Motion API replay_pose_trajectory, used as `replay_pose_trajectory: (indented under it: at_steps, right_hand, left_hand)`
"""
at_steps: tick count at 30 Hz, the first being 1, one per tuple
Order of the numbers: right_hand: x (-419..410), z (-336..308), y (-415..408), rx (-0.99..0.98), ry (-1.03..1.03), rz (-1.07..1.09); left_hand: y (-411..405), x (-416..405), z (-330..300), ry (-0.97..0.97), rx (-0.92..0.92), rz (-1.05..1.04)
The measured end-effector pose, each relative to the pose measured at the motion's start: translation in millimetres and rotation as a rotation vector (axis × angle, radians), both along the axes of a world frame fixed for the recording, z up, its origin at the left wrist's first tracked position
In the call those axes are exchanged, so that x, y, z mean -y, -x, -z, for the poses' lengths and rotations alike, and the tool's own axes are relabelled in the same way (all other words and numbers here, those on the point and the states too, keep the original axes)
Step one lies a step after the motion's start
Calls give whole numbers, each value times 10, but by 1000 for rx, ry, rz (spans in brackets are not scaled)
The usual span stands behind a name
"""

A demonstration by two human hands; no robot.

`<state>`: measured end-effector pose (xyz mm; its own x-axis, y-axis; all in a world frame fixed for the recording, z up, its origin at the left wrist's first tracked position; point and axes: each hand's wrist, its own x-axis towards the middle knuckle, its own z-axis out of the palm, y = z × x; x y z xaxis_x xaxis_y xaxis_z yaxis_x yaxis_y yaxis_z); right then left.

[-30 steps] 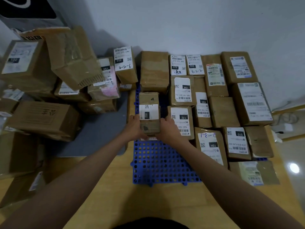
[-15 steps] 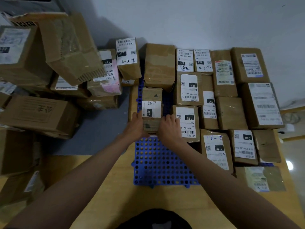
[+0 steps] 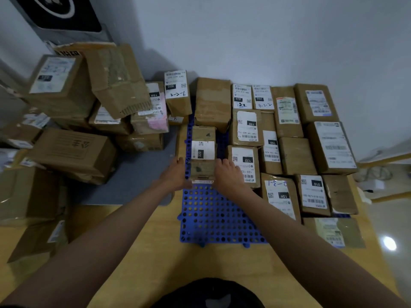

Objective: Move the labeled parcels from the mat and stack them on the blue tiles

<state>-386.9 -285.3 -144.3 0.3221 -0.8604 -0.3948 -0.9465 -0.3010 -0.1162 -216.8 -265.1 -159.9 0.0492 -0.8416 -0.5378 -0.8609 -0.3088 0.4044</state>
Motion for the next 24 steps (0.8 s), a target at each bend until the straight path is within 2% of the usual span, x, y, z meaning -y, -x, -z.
replay_pose_trajectory:
  at_steps: [3,9,18,24]
  right_hand:
    - [-134,-143,-23,61,-70,-9]
    - [-429,-394,-248,76,-311,-255]
    - [-963,-580,-887,104,-363,-460]
    - [-1199,-593,-1267,112,-336,-496]
  left_hand:
    - [-119,-222,-123,-2,66,65]
    - [-504,-841,-366,-95,110,71]
    - [-1186,-1814,-622,-147,190,-87]
    - [-1588,-2091,-829,-88,239,-87]
